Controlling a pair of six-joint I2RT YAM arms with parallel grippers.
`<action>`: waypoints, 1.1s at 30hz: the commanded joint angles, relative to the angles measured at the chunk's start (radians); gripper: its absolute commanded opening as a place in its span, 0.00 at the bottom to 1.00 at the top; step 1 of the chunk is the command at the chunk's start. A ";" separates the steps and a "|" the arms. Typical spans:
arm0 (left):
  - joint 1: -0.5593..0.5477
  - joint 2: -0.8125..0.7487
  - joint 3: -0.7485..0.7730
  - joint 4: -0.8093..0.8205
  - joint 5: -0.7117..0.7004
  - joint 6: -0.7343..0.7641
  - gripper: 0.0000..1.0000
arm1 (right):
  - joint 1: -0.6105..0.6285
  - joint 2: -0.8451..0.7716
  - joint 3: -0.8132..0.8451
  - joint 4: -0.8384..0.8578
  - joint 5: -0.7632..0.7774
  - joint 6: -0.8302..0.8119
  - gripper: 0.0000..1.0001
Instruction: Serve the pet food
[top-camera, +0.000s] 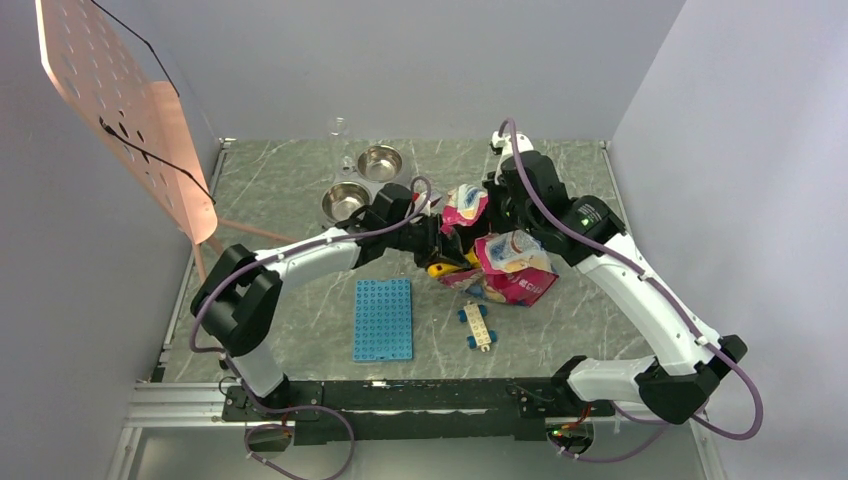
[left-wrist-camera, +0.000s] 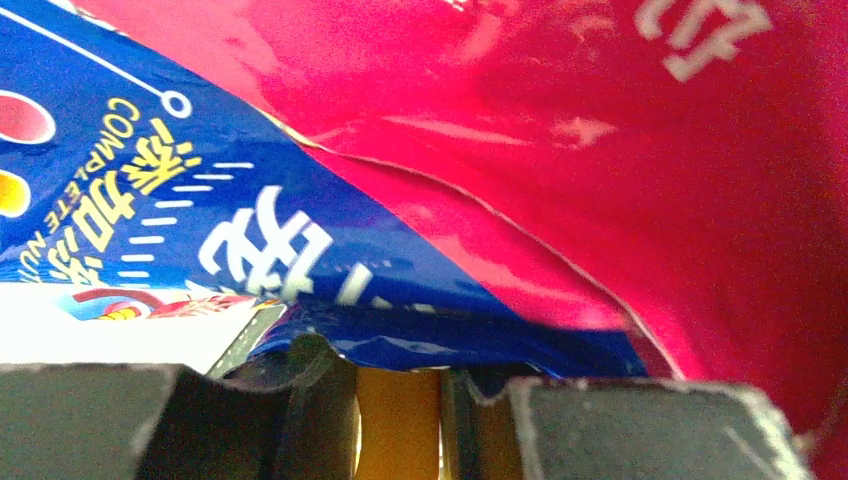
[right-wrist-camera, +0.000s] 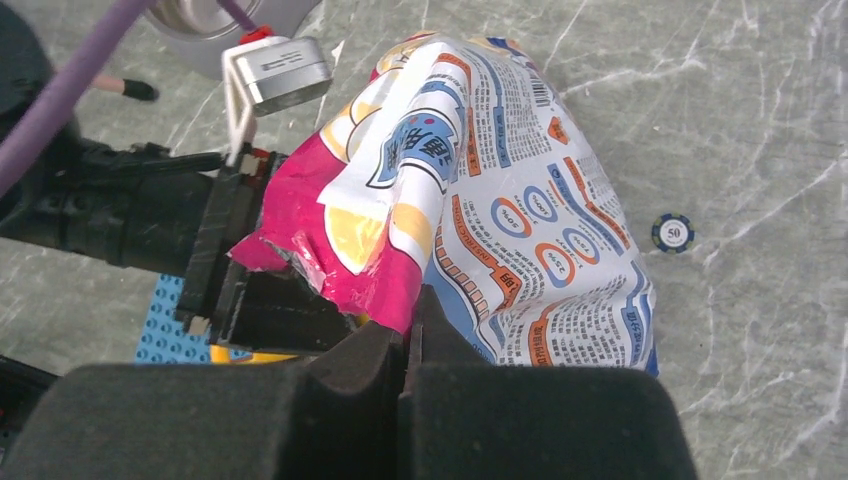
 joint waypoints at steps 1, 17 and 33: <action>0.024 -0.105 -0.003 0.238 -0.011 0.046 0.00 | 0.010 -0.128 0.052 0.084 0.104 0.037 0.00; 0.029 -0.345 -0.089 0.073 -0.018 0.028 0.00 | -0.001 -0.140 0.060 0.035 0.244 0.059 0.00; 0.035 -0.346 0.140 -0.624 -0.130 -0.090 0.00 | -0.002 -0.041 0.152 0.034 0.293 0.085 0.00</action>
